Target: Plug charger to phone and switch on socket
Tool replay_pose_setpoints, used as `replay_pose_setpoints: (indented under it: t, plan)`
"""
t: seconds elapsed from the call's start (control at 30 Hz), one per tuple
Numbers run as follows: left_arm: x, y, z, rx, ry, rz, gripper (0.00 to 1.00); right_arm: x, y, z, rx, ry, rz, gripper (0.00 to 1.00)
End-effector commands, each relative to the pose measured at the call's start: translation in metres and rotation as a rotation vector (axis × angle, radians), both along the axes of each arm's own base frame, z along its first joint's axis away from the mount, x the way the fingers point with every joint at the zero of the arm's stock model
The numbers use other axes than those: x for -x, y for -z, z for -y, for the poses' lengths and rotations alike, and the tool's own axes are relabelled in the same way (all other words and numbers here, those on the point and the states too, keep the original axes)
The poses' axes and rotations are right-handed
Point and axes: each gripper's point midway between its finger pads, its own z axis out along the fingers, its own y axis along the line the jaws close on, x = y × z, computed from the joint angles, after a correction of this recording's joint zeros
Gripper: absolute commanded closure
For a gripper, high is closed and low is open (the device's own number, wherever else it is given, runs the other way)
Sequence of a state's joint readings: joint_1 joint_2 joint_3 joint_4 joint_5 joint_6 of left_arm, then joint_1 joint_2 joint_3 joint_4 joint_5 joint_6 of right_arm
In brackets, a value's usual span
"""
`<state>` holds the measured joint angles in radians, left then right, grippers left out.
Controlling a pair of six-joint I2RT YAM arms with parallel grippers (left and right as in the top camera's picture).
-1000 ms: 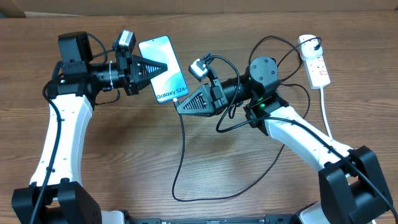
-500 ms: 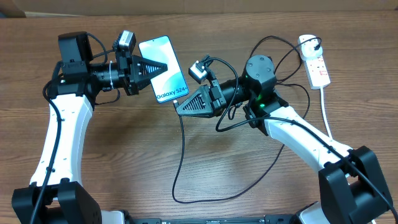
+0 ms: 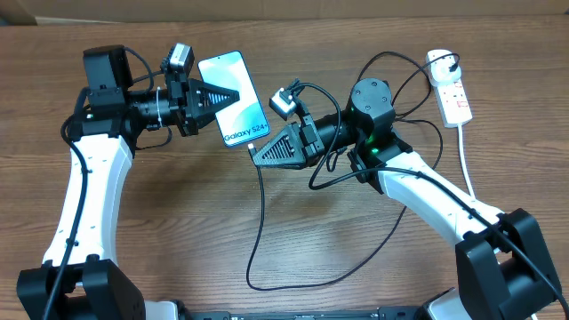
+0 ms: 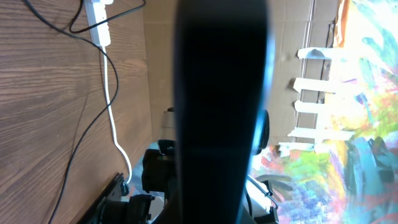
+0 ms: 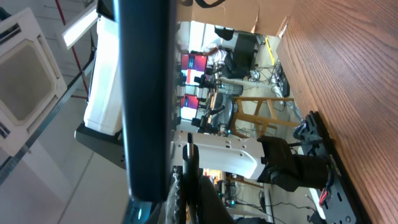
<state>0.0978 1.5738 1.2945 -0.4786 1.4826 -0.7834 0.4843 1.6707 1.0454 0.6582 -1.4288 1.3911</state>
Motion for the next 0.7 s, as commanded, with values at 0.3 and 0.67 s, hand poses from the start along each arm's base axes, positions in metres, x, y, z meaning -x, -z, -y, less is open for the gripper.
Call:
replay_pose_setpoints:
  t: [0.3, 0.67]
  plan:
    - [-0.0038, 0.0068, -0.0013, -0.013, -0.018, -0.028, 0.96, 0.0050, -0.0039, 0.0029, -0.012, -0.028, 0.031, 0.96]
    - [0.0004, 0.0042, 0.0004, 0.007, 0.004, -0.035, 0.96, 0.0038, -0.0043, 0.0025, -0.022, -0.020, 0.054, 0.96]
